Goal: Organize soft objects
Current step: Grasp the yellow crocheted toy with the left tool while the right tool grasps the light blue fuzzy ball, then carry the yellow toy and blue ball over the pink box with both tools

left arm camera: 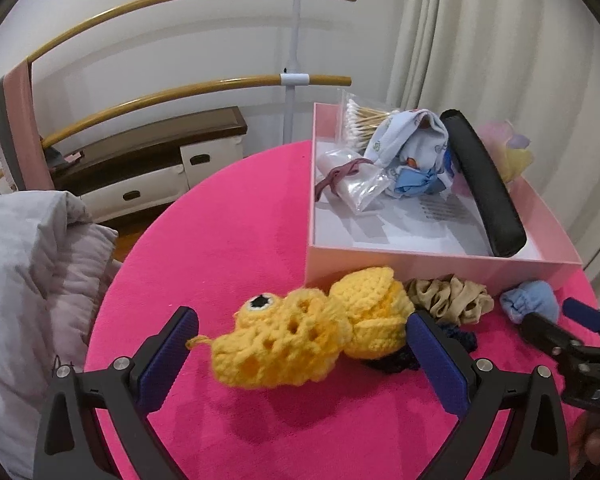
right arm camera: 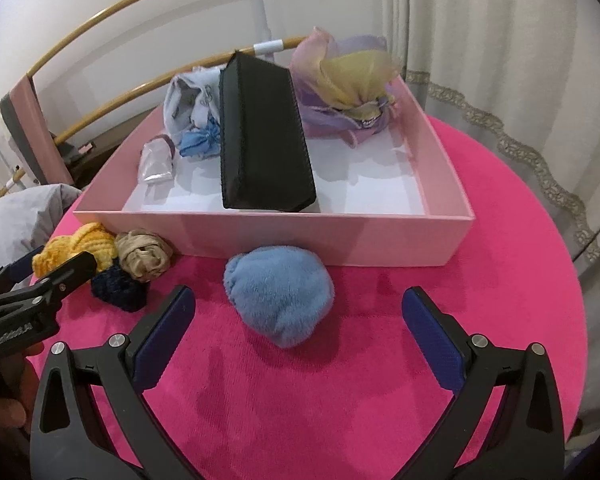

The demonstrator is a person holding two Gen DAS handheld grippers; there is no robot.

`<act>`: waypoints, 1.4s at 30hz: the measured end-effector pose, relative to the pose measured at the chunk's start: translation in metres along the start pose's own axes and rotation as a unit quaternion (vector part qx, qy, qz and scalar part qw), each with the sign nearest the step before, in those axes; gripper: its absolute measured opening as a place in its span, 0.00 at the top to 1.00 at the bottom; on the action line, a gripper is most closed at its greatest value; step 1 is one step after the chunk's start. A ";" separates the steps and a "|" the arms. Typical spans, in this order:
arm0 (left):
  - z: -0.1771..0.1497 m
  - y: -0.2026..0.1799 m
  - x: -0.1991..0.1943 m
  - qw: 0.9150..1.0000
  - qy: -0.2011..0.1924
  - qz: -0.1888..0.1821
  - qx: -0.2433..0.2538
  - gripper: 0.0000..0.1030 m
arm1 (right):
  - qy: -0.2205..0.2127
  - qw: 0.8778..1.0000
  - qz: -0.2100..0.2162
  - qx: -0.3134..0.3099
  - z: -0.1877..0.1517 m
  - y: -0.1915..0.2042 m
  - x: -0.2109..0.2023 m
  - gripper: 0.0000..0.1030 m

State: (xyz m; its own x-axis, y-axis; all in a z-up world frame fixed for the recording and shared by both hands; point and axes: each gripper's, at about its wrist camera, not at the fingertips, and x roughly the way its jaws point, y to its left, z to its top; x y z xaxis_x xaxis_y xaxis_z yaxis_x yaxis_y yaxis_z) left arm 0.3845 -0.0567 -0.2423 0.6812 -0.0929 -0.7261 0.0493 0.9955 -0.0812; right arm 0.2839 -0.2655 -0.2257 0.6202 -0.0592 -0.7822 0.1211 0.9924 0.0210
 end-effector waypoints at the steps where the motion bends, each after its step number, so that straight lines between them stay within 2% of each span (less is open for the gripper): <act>1: 0.000 -0.001 0.002 1.000 0.000 -0.001 0.000 0.00 | 0.003 1.000 0.001 0.000 0.000 0.001 0.003 0.00; 3: -0.001 -0.001 0.005 1.000 0.001 -0.006 -0.003 0.03 | 0.007 1.000 0.002 -0.003 -0.001 0.002 0.009 0.03; 5: -0.001 0.002 0.009 1.000 0.008 -0.017 -0.012 0.20 | 0.011 1.000 -0.001 -0.004 -0.001 0.003 0.015 0.20; 6: -0.001 0.004 0.012 0.999 0.014 -0.028 -0.017 0.23 | 0.006 1.000 -0.011 -0.009 -0.002 0.004 0.015 0.23; 7: -0.001 0.005 0.012 0.999 0.017 -0.037 -0.021 0.29 | 0.004 1.000 -0.012 -0.012 -0.001 0.005 0.015 0.32; 9: -0.001 0.007 0.011 0.999 0.017 -0.037 -0.022 0.37 | 0.002 1.000 -0.010 -0.016 -0.001 0.006 0.015 0.42; 10: -0.002 0.008 0.011 0.999 0.018 -0.039 -0.023 0.43 | 0.002 1.000 -0.008 -0.018 -0.001 0.007 0.015 0.53; 11: -0.002 0.009 0.010 0.999 0.018 -0.040 -0.024 0.49 | 0.001 1.000 -0.007 -0.018 -0.001 0.007 0.014 0.55; 16: -0.005 0.014 -0.001 0.999 0.014 -0.034 -0.026 0.60 | -0.003 1.000 0.002 -0.007 -0.006 0.001 0.006 0.58; 20: -0.011 0.016 -0.019 0.999 0.008 -0.026 -0.026 0.64 | -0.005 1.000 0.003 -0.002 -0.011 -0.003 -0.002 0.58; 27: -0.022 0.018 -0.051 1.000 -0.009 -0.005 -0.018 0.64 | -0.012 1.000 0.004 0.003 -0.019 -0.010 -0.018 0.58; 42: -0.047 0.001 -0.122 0.999 -0.031 -0.012 0.008 0.64 | -0.043 0.999 0.014 -0.008 -0.031 0.003 -0.066 0.58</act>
State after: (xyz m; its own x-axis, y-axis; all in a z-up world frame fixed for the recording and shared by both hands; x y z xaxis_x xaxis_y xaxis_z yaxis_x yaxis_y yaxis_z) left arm 0.2673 -0.0458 -0.1854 0.7240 -0.1165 -0.6799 0.0773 0.9931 -0.0878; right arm 0.2192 -0.2553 -0.1934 0.6870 -0.0404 -0.7256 0.0910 0.9954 0.0307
